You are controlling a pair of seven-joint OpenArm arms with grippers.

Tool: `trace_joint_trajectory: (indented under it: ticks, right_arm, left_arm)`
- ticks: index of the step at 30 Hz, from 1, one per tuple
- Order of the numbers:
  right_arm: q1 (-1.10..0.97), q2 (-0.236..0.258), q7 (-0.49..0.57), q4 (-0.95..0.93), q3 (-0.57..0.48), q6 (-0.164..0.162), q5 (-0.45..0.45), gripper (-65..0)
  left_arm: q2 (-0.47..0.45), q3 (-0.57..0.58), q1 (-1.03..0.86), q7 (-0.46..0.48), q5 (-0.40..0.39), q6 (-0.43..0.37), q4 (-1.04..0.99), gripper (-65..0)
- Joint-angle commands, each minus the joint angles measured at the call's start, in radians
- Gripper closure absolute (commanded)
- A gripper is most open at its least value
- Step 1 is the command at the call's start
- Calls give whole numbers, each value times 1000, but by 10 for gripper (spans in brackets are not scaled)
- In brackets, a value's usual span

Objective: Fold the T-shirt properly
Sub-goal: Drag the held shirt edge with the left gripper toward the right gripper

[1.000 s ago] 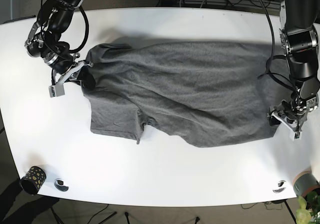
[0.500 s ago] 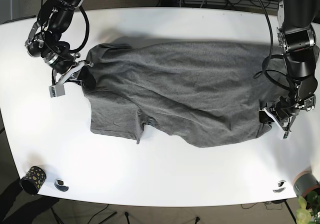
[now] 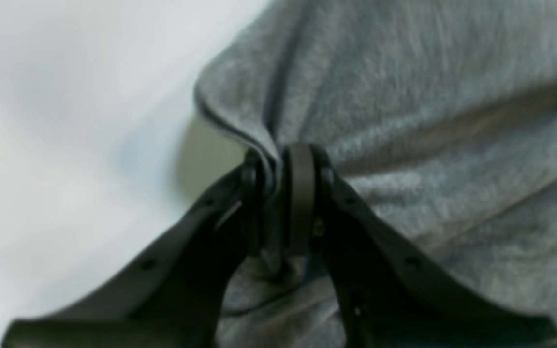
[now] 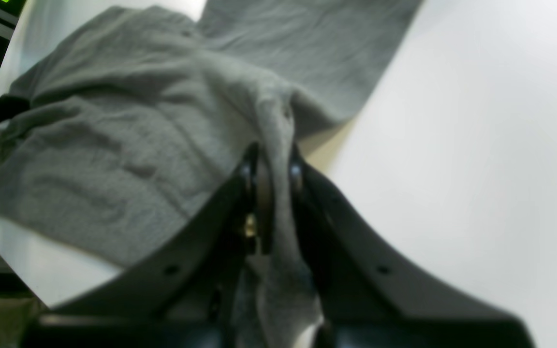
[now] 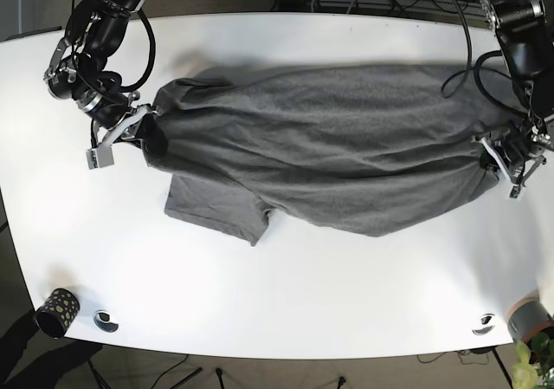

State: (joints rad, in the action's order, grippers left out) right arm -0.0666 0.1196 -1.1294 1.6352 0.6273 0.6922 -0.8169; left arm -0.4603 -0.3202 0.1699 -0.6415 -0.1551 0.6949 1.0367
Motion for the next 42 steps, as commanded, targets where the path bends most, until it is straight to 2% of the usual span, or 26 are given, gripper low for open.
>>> trace_joint_trajectory:
  ticks: [1,3,7,10,14,26,29,34,42]
  right_arm:
    - [15,12,19,18,3,6,-23,0]
    - [15,12,19,18,3,6,-20,0]
    - [17,10,19,18,1,6,-19,0]
    - [17,10,19,17,1,6,-19,0]
    - [17,12,19,17,1,6,-19,0]
    - [15,10,19,17,1,6,-23,0]
    - [15,10,19,17,1,6,-23,0]
    - [14,10,19,17,1,6,-23,0]
    - [12,12,19,18,1,6,-23,0]
  left_arm:
    - [-8,0,-31,-41,27,3,52,-71]
    - [-5,0,-40,-41,27,3,72,-86]
    - [-4,0,-34,-41,27,3,46,-237]
    - [-4,2,1,-38,27,-39,38,-351]
    - [-2,3,27,-38,25,-102,27,-444]
    - [-2,3,251,-33,19,-105,-304,-456]
    - [-1,3,279,-38,19,-103,-322,-453]
    - [27,3,291,-38,19,-56,-321,-453]
    - [33,5,357,-38,21,-51,-376,-456]
